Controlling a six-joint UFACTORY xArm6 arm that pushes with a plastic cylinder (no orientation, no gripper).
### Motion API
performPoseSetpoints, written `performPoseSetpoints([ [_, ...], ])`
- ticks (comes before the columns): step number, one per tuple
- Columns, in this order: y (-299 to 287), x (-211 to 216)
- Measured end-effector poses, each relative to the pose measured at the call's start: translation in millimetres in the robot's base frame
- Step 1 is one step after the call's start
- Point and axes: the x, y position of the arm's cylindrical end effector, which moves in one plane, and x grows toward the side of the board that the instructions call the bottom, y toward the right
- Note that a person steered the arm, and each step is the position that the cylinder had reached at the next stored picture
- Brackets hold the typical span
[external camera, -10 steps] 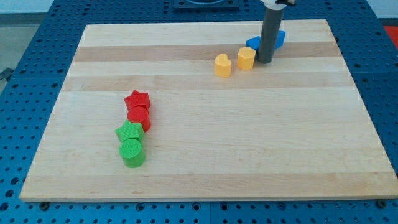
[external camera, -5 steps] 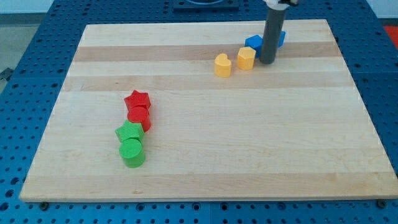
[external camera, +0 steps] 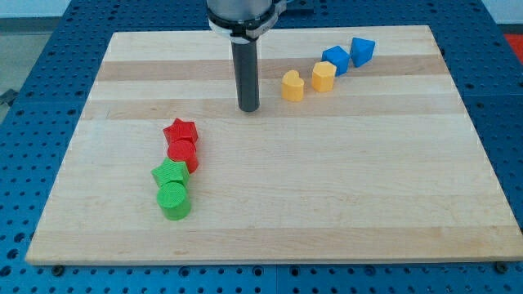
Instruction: Adjust the yellow and blue blocks to form a diagonal line
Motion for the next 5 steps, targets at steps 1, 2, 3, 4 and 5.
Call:
performPoseSetpoints([
  [1,12,-1],
  [2,12,-1],
  [3,-9,-16],
  [4,-7,-34],
  [5,14,-34],
])
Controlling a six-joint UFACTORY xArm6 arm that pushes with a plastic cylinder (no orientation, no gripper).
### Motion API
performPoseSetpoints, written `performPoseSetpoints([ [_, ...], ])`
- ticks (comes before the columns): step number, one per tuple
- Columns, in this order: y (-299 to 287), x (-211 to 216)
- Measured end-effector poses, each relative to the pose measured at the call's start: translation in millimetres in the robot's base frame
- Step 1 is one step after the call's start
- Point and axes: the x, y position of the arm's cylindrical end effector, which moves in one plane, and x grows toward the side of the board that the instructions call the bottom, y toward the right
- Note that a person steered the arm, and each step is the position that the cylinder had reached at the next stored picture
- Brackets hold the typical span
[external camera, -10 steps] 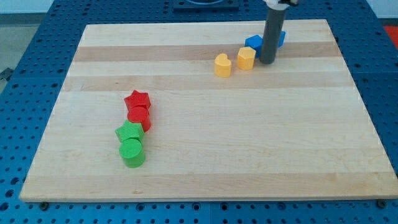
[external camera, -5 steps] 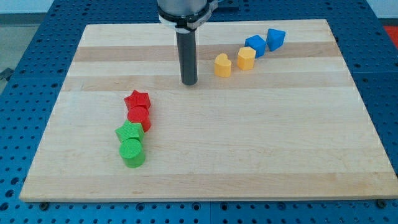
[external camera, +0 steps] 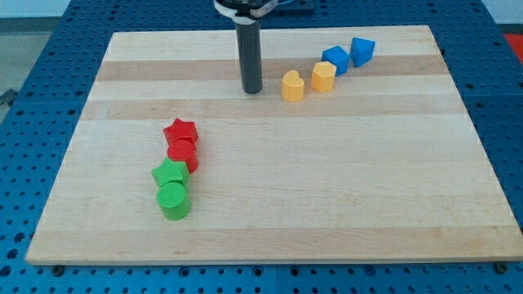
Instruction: Adjust the yellow and blue blocks to form a diagonal line
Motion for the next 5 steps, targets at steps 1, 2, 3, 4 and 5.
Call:
performPoseSetpoints([
  [1,19,1],
  [2,32,1],
  [3,39,1],
  [4,39,12],
  [5,39,28],
])
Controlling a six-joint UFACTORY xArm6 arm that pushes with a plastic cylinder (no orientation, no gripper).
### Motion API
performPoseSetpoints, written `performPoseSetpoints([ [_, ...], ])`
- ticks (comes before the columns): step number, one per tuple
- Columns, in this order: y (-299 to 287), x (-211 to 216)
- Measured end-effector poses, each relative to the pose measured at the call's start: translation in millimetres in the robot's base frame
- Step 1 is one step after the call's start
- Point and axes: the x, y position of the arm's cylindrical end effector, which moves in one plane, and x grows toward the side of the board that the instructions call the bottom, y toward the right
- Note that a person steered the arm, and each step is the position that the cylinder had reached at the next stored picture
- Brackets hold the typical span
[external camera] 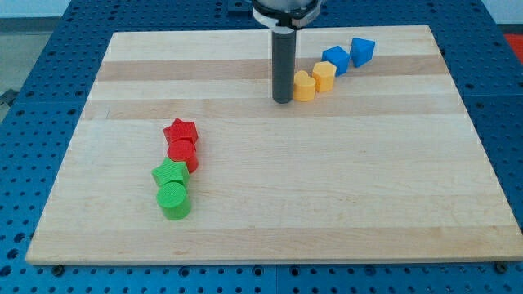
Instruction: Adjust the yellow and blue blocks to form a diagonal line
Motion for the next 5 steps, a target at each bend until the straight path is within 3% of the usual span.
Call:
performPoseSetpoints([
  [5,43,-12],
])
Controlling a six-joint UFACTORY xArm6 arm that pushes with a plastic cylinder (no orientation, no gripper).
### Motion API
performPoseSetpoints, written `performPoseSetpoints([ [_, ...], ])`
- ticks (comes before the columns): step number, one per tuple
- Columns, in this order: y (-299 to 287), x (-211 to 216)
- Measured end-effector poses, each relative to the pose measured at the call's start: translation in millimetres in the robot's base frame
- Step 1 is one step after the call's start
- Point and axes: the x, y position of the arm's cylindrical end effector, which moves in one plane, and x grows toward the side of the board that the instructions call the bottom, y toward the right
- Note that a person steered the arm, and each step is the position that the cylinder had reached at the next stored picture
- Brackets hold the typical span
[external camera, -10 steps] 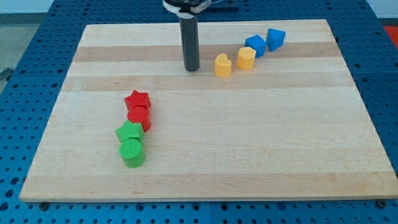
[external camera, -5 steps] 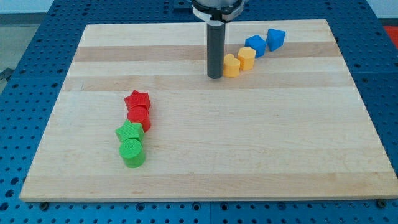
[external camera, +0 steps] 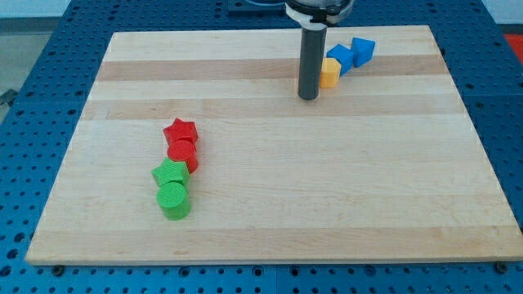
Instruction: Adjust the yellow and blue blocks to form a diagonal line
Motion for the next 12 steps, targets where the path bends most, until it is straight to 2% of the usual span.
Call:
performPoseSetpoints([
  [2,27,16],
  [3,50,10],
  [5,52,-14],
  [11,49,-22],
  [12,58,-6],
])
